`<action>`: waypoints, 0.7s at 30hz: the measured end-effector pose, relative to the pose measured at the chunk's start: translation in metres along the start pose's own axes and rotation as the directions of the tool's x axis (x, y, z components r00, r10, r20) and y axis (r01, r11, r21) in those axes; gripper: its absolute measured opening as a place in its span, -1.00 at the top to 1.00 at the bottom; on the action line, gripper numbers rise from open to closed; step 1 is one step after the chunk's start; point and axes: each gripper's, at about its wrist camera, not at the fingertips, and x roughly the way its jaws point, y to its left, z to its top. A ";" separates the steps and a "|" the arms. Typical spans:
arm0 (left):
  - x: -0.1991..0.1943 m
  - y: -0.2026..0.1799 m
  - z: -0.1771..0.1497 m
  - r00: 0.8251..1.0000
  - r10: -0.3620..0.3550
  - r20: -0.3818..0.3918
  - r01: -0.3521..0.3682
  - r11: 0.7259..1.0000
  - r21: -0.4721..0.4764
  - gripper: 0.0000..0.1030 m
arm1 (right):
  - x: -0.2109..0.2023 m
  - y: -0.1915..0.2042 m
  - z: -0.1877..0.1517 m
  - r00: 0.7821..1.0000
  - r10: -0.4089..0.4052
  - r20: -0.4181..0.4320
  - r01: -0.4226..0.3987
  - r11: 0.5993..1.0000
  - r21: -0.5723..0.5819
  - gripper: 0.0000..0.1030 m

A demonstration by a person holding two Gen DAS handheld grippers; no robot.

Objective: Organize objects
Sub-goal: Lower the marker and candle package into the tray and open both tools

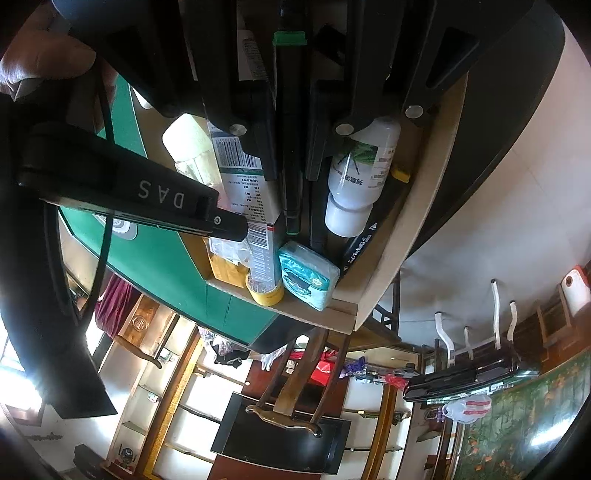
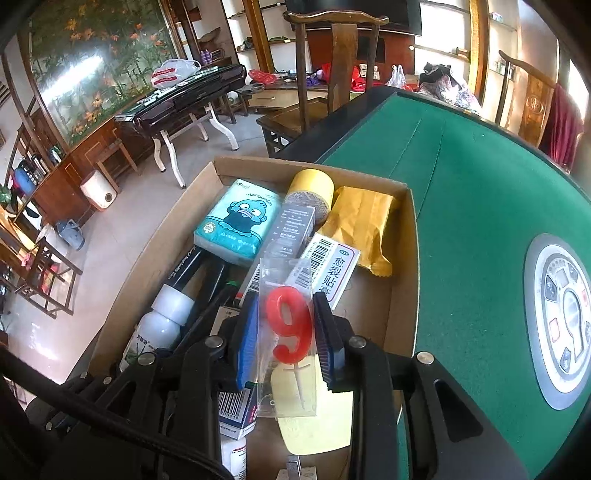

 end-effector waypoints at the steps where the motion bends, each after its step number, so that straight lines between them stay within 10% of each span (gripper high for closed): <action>1: 0.000 -0.001 0.000 1.000 -0.001 0.000 0.001 1.000 0.001 0.77 | 0.000 0.000 0.000 1.000 0.003 0.001 -0.003 1.000 -0.002 0.49; 10: -0.007 -0.005 0.001 1.000 -0.008 0.015 0.008 1.000 0.010 0.74 | -0.010 0.000 -0.007 1.000 0.030 0.004 -0.030 1.000 0.004 0.46; 13: -0.012 -0.009 0.001 1.000 -0.010 0.026 0.010 1.000 0.016 0.72 | -0.018 0.000 -0.009 0.999 0.030 0.015 -0.030 1.000 0.004 0.14; 15: -0.017 -0.013 0.001 0.999 -0.008 0.036 0.007 1.000 0.026 0.57 | -0.027 -0.001 -0.011 0.999 0.038 0.039 -0.039 0.999 0.009 0.08; 19: -0.033 -0.019 -0.002 0.996 -0.001 0.090 -0.001 1.000 0.026 -0.34 | -0.046 -0.007 -0.018 0.996 0.035 0.088 -0.037 0.999 0.024 -0.10; 21: -0.045 -0.025 -0.004 0.990 0.012 0.137 -0.018 0.999 0.043 -0.35 | -0.059 -0.011 -0.025 0.992 0.032 0.119 -0.036 0.999 0.037 -0.16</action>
